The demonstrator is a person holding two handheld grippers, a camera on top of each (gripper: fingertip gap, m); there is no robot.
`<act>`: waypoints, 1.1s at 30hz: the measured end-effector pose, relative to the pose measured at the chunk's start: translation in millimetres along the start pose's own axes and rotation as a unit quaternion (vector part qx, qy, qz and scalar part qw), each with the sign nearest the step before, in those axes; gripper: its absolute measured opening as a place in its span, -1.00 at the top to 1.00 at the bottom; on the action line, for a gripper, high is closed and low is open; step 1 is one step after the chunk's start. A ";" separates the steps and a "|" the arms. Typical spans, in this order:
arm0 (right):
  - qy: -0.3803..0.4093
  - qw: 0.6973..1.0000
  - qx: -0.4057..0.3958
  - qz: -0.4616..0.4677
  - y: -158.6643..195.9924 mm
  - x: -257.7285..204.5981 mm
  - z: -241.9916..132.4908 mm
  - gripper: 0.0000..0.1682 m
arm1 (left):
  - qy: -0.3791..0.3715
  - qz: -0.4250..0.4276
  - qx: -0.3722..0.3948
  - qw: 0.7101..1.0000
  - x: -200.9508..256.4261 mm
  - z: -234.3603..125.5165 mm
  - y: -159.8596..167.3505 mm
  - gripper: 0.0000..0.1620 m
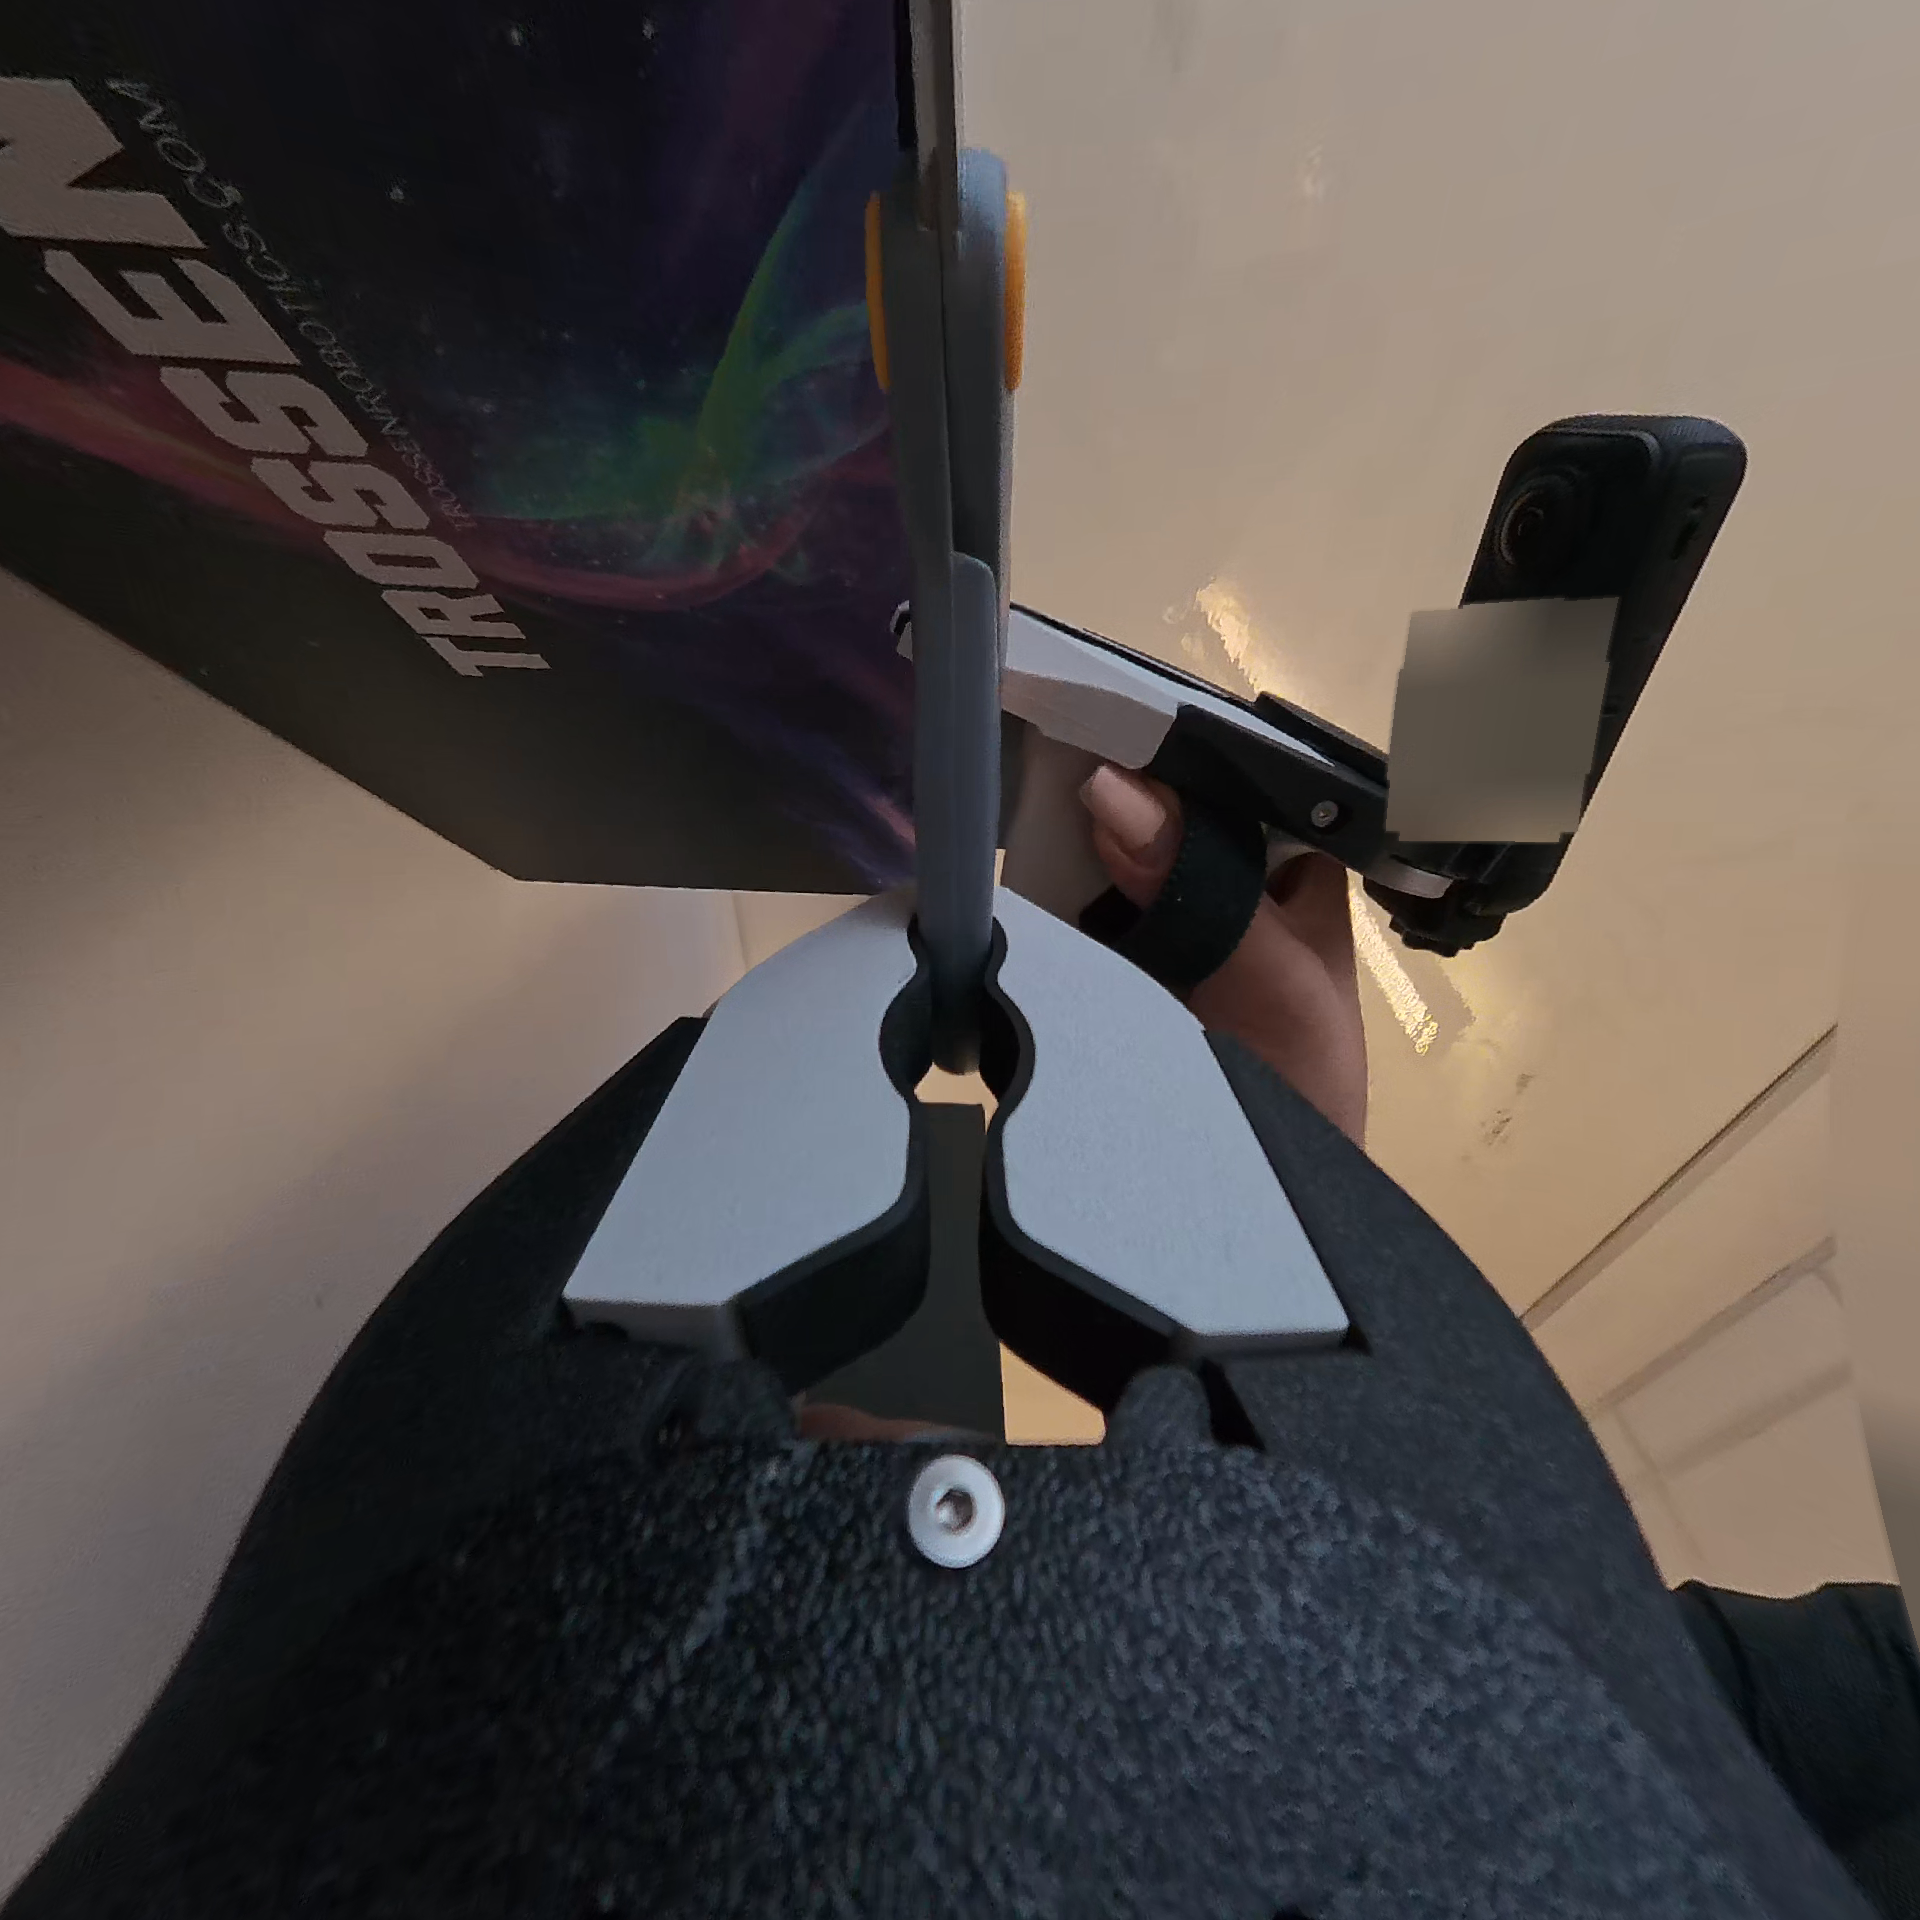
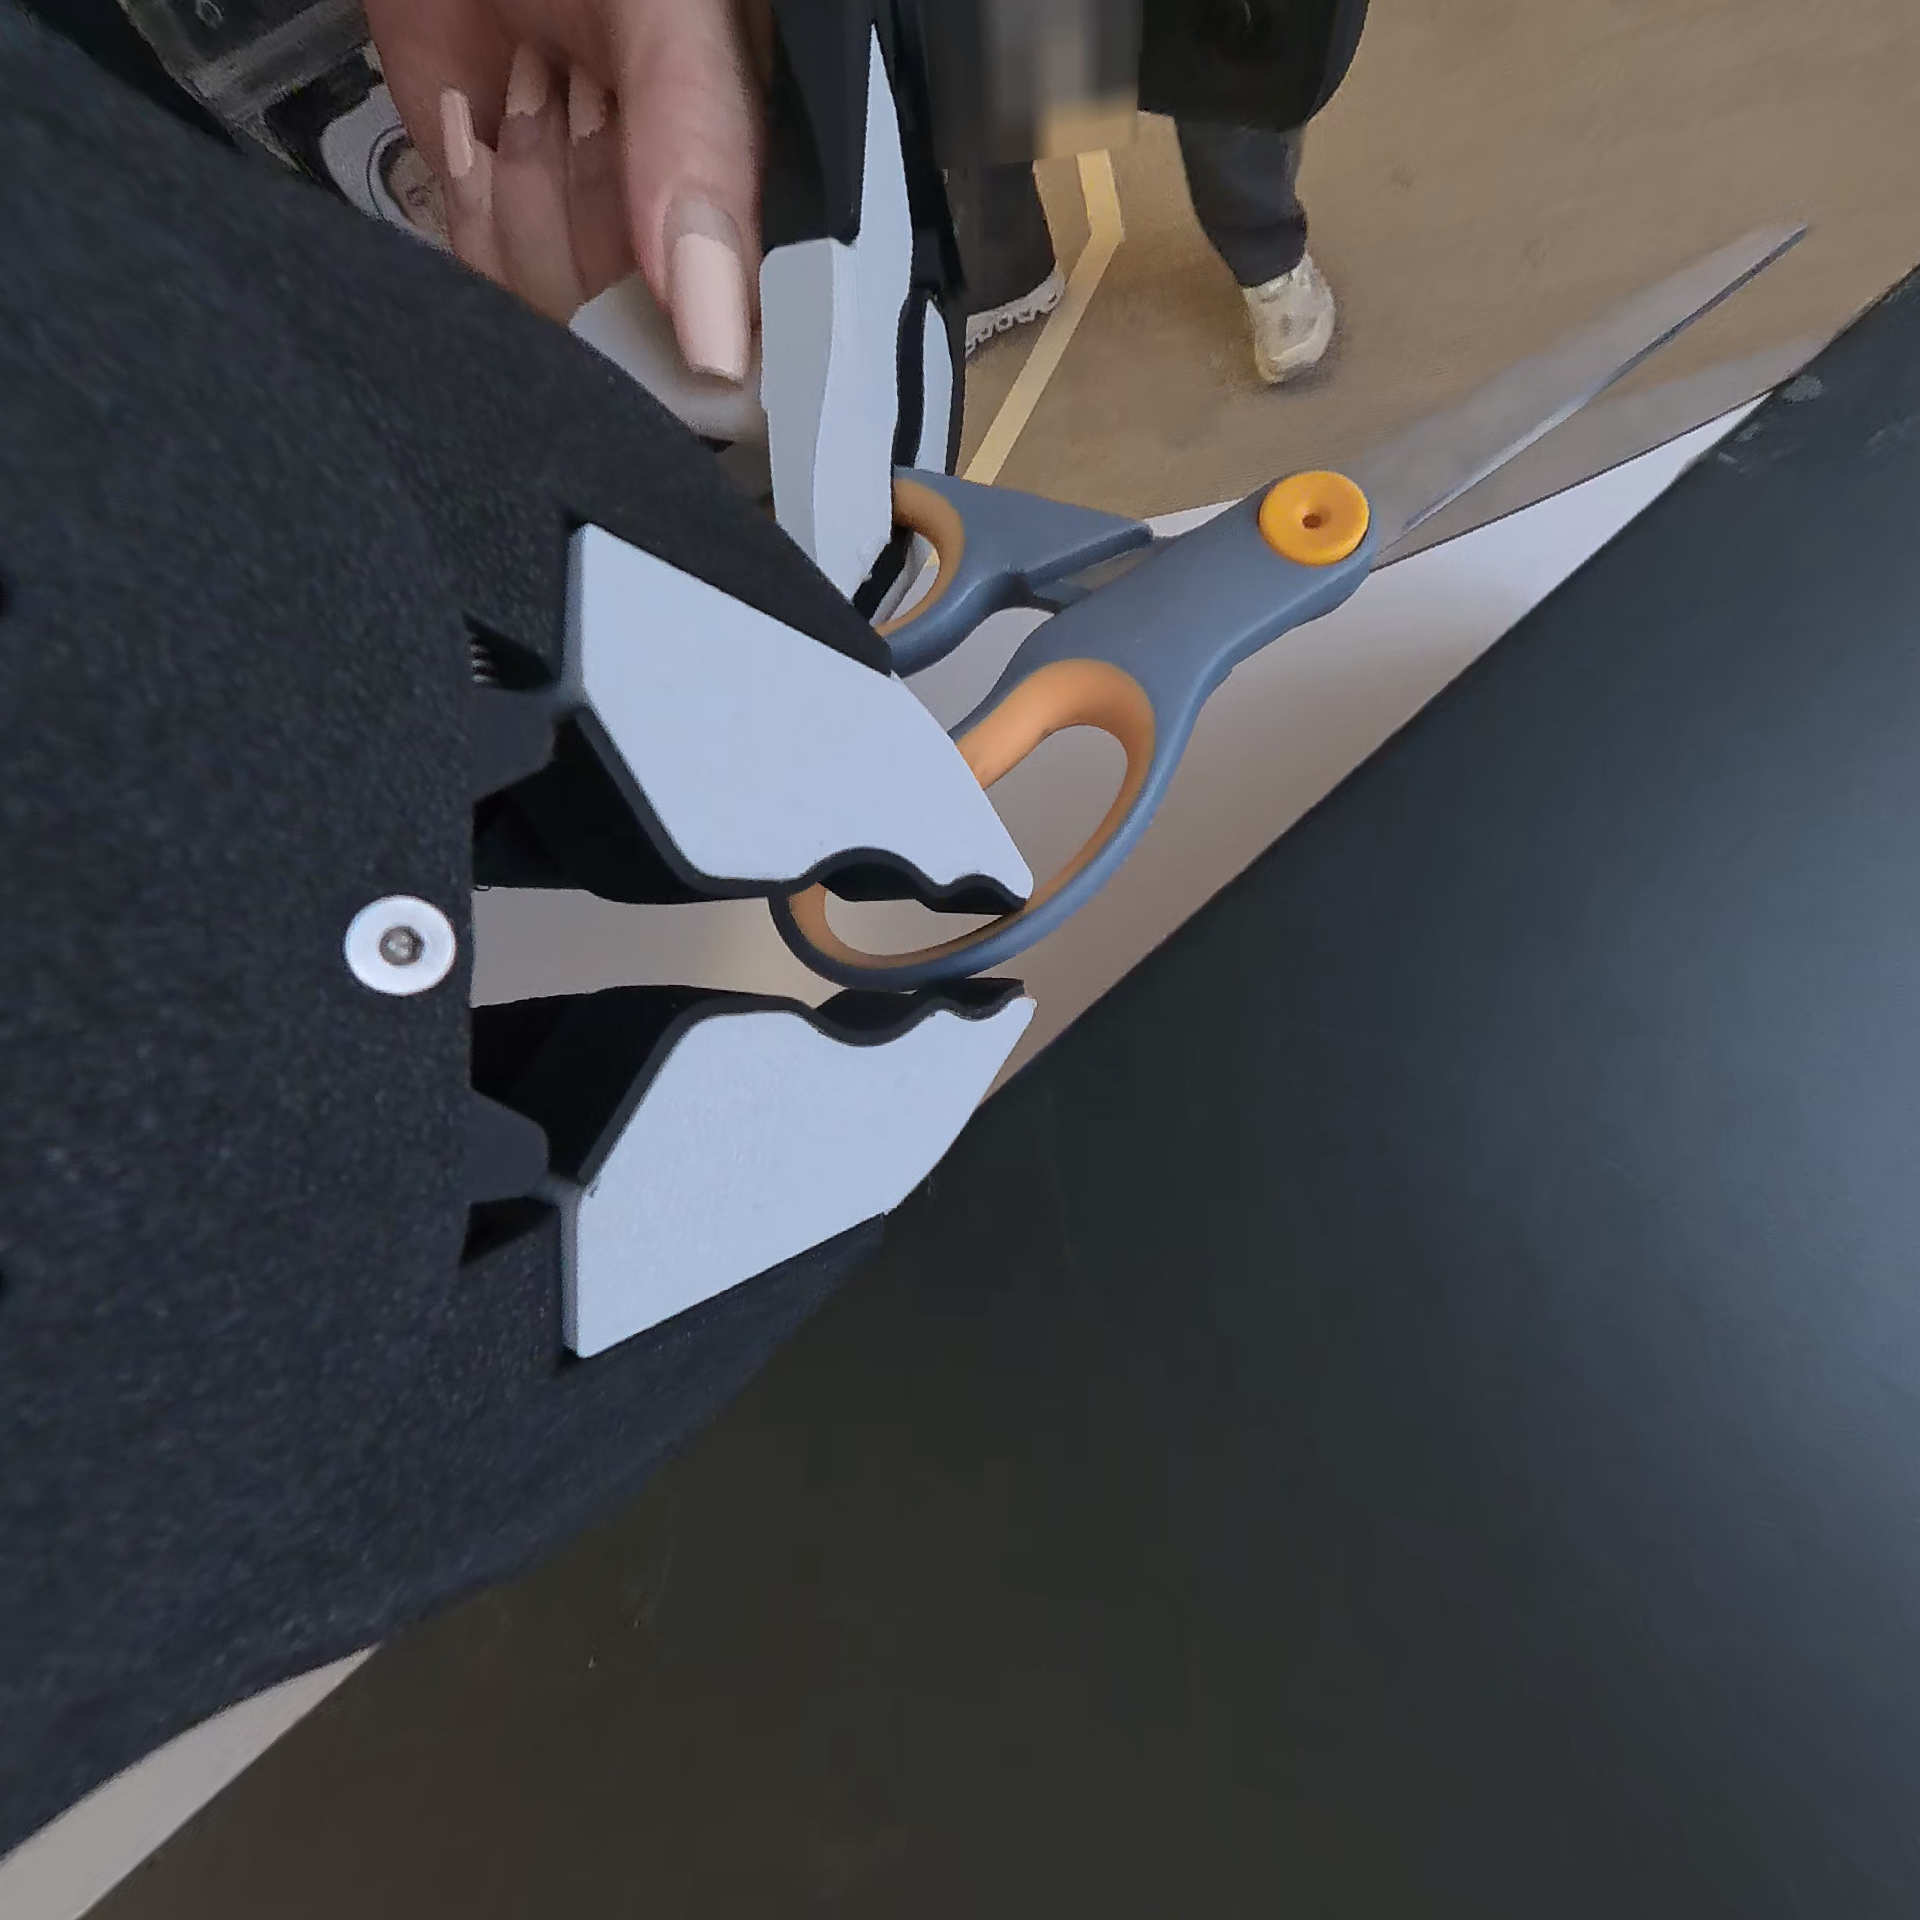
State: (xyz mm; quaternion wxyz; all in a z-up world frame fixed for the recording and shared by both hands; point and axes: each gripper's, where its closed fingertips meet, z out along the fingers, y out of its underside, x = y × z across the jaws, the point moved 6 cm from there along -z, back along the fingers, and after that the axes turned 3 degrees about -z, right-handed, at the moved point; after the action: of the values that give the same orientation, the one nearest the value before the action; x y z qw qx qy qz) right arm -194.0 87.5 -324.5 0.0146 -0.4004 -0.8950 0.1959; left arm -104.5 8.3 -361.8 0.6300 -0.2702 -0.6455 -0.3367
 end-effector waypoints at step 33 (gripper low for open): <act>-0.035 0.999 0.001 -0.011 2.8 -30.5 8.8 0.91 | -0.012 0.006 -0.063 0.998 0.5 -32.7 -14.5 0.97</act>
State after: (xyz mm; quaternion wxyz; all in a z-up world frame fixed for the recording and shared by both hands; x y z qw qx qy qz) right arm -172.9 64.2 -329.6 -0.0147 -0.3837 -0.8991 0.2103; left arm -95.1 -26.2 -363.3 0.6060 -0.3177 -0.6287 -0.3694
